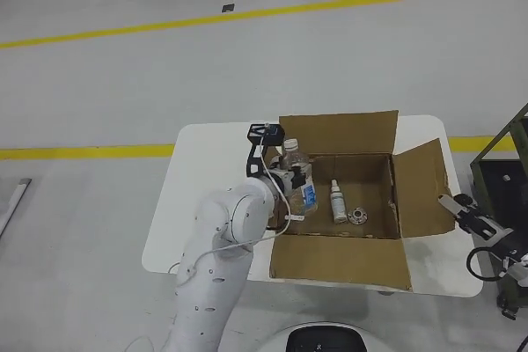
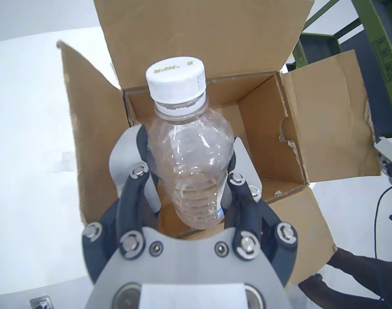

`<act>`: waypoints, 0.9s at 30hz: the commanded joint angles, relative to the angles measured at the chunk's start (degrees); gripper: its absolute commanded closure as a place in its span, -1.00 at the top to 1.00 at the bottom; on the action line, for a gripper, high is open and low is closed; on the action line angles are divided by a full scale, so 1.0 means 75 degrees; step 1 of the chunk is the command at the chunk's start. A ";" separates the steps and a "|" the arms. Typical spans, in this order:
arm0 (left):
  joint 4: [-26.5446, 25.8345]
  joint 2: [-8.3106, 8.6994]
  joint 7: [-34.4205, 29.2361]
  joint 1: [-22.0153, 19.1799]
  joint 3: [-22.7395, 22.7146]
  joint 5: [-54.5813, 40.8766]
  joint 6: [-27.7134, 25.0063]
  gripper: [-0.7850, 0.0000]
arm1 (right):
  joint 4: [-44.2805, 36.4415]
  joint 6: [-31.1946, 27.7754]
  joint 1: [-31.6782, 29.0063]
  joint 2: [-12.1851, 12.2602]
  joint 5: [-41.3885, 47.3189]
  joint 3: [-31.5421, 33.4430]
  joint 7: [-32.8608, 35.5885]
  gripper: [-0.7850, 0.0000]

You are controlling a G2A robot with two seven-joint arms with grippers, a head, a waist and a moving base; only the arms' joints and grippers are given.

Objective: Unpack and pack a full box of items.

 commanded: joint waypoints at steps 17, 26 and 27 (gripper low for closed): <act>-0.1418 0.0251 -0.0174 -0.0215 -0.1382 0.1076 0.0085 -1.00 | -0.0354 -0.0182 -0.0350 -0.0060 -0.0321 0.0140 -0.0842 1.00; -0.1336 0.0396 -0.0908 0.0048 -0.1645 0.2490 -0.0196 -1.00 | -0.0390 -0.0278 -0.0396 -0.0076 -0.0328 0.0158 -0.0919 1.00; -0.1224 0.0413 -0.1033 0.0123 -0.1634 0.2681 -0.0284 -1.00 | -0.0380 -0.0298 -0.0405 -0.0077 -0.0331 0.0174 -0.0924 1.00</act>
